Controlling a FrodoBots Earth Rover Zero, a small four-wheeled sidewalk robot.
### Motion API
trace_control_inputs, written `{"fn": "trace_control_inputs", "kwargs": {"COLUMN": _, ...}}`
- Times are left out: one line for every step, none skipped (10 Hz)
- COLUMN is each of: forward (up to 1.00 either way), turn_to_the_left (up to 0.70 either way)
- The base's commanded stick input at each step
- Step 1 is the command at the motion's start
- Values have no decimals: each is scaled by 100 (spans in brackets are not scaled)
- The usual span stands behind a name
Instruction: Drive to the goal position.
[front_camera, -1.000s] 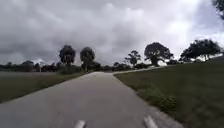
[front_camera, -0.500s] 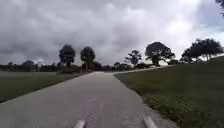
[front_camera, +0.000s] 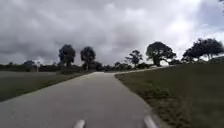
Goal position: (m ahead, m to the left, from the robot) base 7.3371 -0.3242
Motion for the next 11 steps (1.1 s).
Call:
{"fn": "trace_control_inputs", "kwargs": {"forward": 0, "turn_to_the_left": 0}}
{"fn": "trace_control_inputs", "kwargs": {"forward": 0, "turn_to_the_left": 0}}
{"fn": "trace_control_inputs", "kwargs": {"forward": 0, "turn_to_the_left": 0}}
{"fn": "trace_control_inputs", "kwargs": {"forward": 0, "turn_to_the_left": 0}}
{"fn": "trace_control_inputs", "kwargs": {"forward": 0, "turn_to_the_left": 0}}
{"fn": "trace_control_inputs", "kwargs": {"forward": 0, "turn_to_the_left": 0}}
{"fn": "trace_control_inputs", "kwargs": {"forward": 0, "turn_to_the_left": 0}}
{"fn": "trace_control_inputs", "kwargs": {"forward": 12, "turn_to_the_left": 0}}
{"fn": "trace_control_inputs", "kwargs": {"forward": 43, "turn_to_the_left": 0}}
{"fn": "trace_control_inputs", "kwargs": {"forward": 70, "turn_to_the_left": 0}}
{"fn": "trace_control_inputs", "kwargs": {"forward": 70, "turn_to_the_left": 0}}
